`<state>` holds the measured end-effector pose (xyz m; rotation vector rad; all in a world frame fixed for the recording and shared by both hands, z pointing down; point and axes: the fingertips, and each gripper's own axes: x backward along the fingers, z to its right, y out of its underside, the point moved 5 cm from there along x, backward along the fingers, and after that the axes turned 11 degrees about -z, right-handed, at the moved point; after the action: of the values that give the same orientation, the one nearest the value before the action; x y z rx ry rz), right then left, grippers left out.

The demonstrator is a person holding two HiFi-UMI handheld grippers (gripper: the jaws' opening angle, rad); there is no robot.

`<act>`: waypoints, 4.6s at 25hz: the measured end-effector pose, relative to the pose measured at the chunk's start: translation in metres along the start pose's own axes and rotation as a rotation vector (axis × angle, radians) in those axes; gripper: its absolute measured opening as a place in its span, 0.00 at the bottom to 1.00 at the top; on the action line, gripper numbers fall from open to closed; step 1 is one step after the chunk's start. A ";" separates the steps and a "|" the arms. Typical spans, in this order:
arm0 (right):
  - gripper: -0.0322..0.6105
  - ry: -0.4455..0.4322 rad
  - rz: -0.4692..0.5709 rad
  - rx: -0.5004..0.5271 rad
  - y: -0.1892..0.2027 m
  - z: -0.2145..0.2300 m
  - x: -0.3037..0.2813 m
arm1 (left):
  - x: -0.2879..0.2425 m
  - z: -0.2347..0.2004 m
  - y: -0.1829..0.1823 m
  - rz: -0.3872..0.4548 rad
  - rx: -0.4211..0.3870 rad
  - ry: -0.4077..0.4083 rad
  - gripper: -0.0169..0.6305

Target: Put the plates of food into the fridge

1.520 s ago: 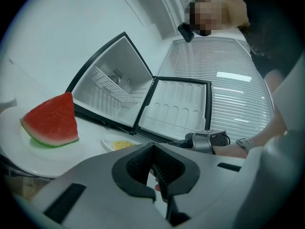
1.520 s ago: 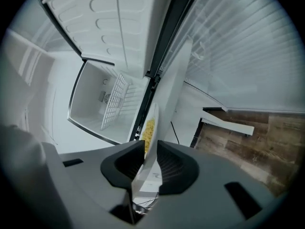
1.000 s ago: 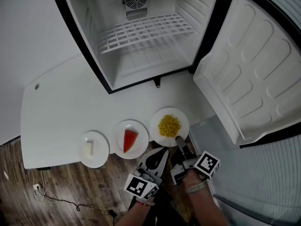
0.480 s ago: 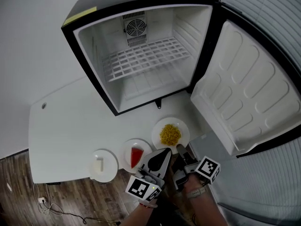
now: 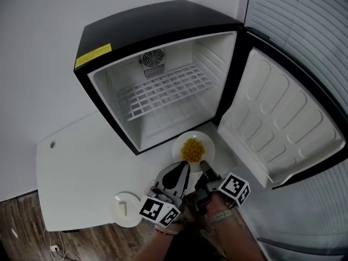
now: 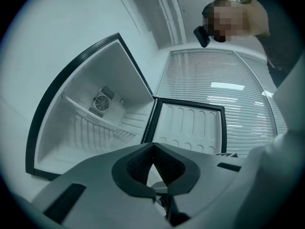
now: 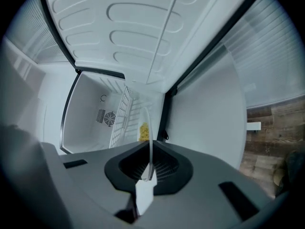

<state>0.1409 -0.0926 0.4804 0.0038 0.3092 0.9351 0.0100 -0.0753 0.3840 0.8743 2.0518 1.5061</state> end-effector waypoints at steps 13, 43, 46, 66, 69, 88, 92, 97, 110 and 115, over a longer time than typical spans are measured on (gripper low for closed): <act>0.07 0.045 0.034 0.013 -0.037 -0.025 -0.080 | -0.046 -0.075 -0.021 -0.027 0.032 -0.103 0.04; 0.07 0.174 0.147 -0.024 -0.106 -0.016 -0.185 | -0.103 -0.160 -0.013 -0.059 0.097 -0.178 0.04; 0.07 0.191 0.144 0.005 -0.109 -0.016 -0.187 | -0.104 -0.164 -0.009 -0.059 0.105 -0.179 0.04; 0.18 0.518 0.108 0.452 -0.132 -0.019 -0.187 | -0.103 -0.167 -0.007 -0.054 0.115 -0.171 0.04; 0.20 0.571 0.115 0.516 -0.135 -0.019 -0.186 | -0.104 -0.166 -0.007 -0.053 0.116 -0.171 0.04; 0.33 0.515 0.148 0.860 -0.114 -0.045 -0.170 | -0.089 -0.157 -0.011 -0.053 0.126 -0.191 0.04; 0.33 0.452 0.151 0.940 -0.102 -0.060 -0.158 | -0.083 -0.149 -0.013 -0.056 0.116 -0.186 0.04; 0.33 0.402 0.143 1.044 -0.089 -0.078 -0.138 | -0.072 -0.142 -0.021 -0.045 0.101 -0.185 0.04; 0.06 0.314 0.106 1.222 -0.033 -0.102 -0.070 | -0.031 -0.108 -0.052 0.016 0.069 -0.160 0.04; 0.06 0.269 0.118 1.266 -0.017 -0.117 -0.043 | -0.015 -0.087 -0.073 0.048 0.043 -0.108 0.04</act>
<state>0.0996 -0.1523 0.3779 1.0706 1.1170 0.7214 -0.0550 -0.1585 0.3407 1.0055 2.0050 1.4123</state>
